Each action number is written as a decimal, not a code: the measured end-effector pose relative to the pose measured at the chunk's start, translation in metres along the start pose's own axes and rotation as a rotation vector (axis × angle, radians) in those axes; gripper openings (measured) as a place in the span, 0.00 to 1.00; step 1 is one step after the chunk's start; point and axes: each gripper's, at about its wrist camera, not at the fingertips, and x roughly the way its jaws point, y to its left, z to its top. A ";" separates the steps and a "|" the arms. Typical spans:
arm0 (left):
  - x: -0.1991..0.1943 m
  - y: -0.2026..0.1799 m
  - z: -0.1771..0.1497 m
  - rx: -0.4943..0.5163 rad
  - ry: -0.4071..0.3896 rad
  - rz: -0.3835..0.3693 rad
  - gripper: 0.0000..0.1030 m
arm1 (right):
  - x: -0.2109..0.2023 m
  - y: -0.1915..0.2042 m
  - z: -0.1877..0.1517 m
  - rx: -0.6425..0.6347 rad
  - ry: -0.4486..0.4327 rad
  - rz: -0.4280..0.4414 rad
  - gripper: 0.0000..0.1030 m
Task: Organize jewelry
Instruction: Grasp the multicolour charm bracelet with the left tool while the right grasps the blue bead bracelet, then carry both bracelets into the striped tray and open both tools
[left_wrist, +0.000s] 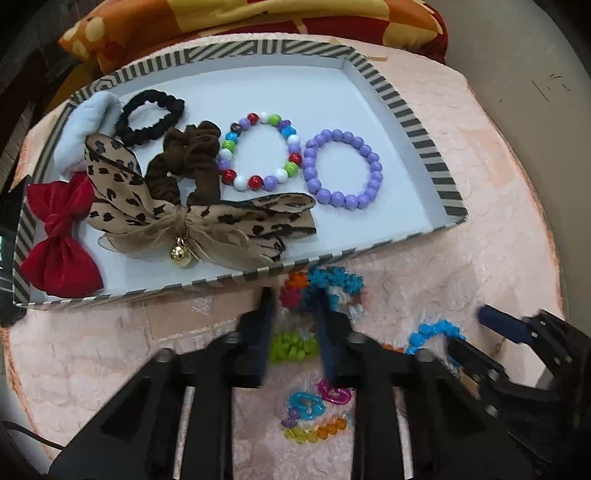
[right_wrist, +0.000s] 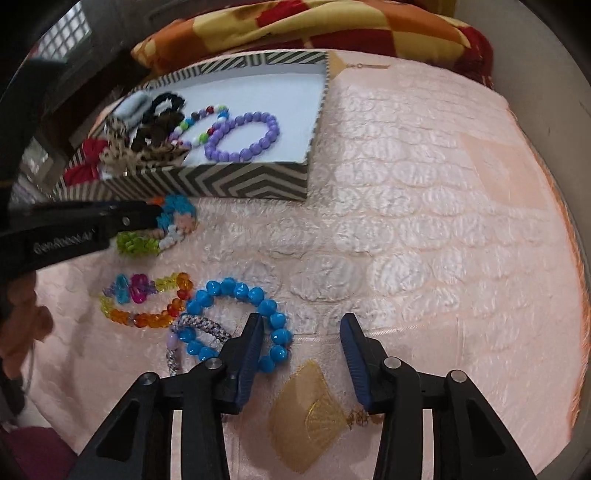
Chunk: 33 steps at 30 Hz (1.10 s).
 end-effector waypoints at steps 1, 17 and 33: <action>0.000 0.002 0.000 0.006 -0.002 0.003 0.14 | 0.001 0.005 -0.001 -0.029 -0.003 -0.018 0.40; -0.059 0.039 -0.033 -0.044 -0.041 -0.113 0.09 | -0.074 0.006 0.007 0.007 -0.202 0.019 0.07; -0.152 0.059 -0.010 -0.074 -0.223 -0.054 0.09 | -0.114 0.019 0.046 -0.038 -0.306 0.070 0.07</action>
